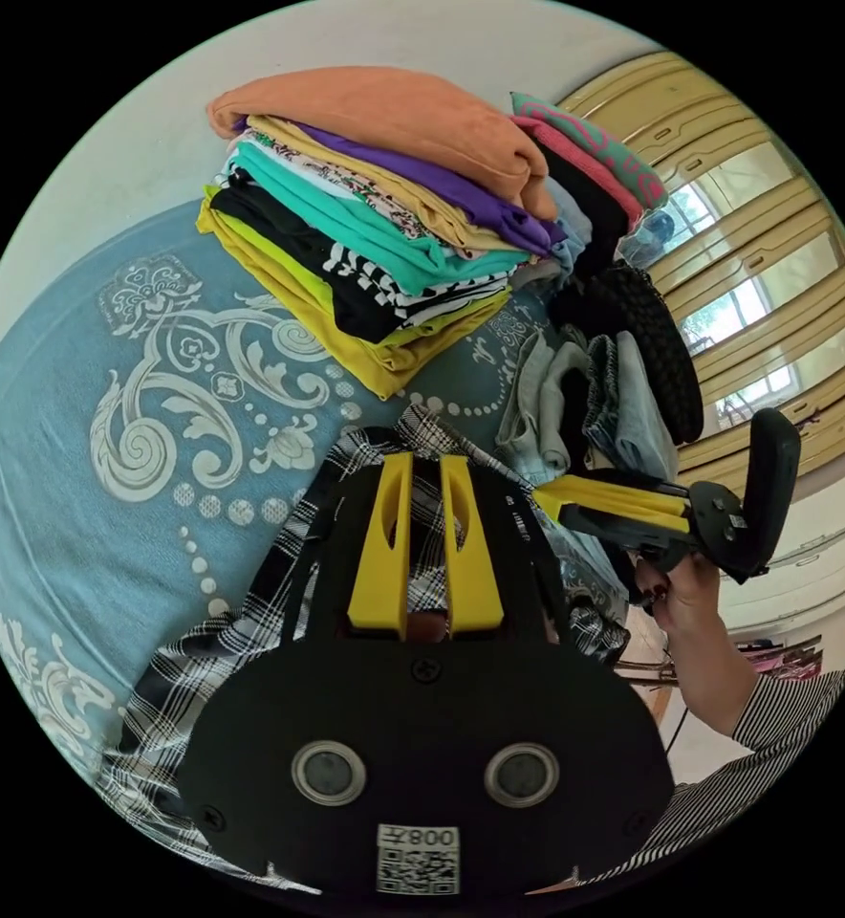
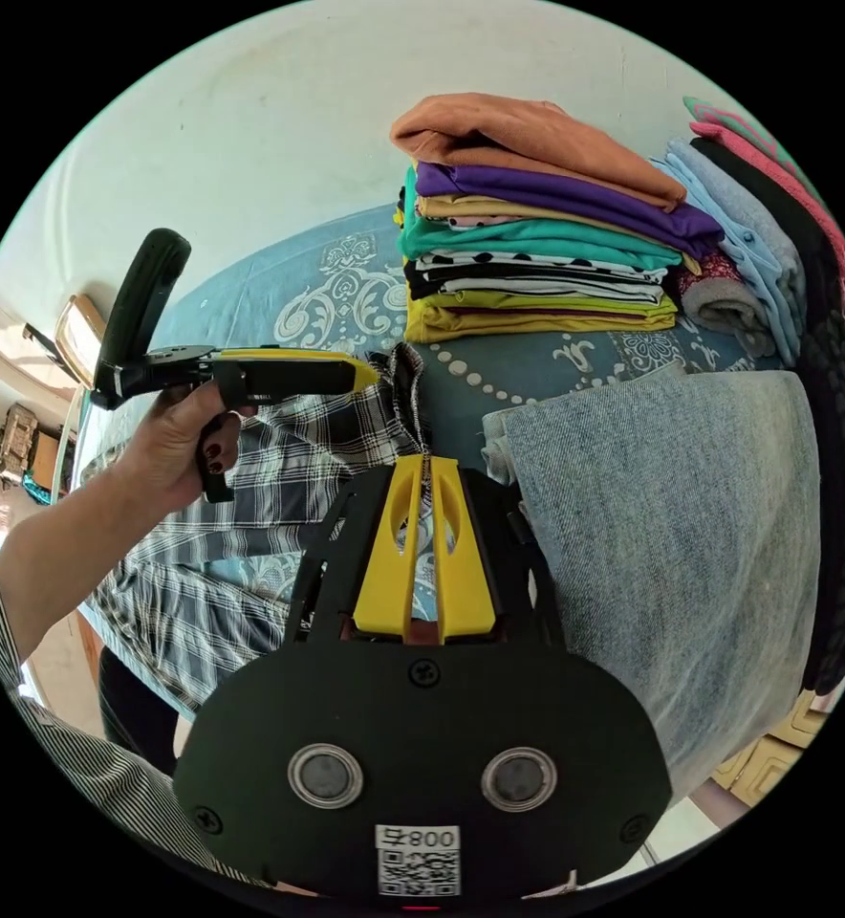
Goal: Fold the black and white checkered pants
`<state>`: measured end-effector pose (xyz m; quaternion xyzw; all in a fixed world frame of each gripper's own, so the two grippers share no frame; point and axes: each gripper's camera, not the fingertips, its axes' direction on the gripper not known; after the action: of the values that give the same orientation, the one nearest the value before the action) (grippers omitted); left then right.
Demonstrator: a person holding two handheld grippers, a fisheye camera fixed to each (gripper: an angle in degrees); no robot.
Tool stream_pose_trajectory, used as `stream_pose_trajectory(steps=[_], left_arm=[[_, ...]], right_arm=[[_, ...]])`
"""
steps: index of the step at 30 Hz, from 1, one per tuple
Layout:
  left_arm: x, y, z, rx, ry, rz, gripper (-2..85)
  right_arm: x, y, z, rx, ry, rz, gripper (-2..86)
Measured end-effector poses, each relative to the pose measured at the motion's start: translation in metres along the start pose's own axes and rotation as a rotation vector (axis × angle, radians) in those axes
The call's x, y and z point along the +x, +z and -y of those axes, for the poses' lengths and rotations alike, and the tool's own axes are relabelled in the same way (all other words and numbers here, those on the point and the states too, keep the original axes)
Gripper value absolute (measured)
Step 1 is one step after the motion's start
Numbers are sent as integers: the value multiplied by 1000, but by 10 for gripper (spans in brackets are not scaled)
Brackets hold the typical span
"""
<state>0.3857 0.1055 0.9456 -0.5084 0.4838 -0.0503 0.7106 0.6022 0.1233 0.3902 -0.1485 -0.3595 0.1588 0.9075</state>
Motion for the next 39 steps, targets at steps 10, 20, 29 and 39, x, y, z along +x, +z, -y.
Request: stream_pose_trajectory(steps=[10,20,29,39], left_arm=[[42,68,60,-55,107,137,15],[76,126,104,-125,144,235,20],[98,121,84,-3,247,-161,55],[173,208,42,-327,445,-240,77]], right_arm=[[31,1,-40,57,20,49,11],[66,4,-74,61,65,-81,21],[102,-25,-171,99,91,34,74],[158,-27,-302,-56,323,21,90]])
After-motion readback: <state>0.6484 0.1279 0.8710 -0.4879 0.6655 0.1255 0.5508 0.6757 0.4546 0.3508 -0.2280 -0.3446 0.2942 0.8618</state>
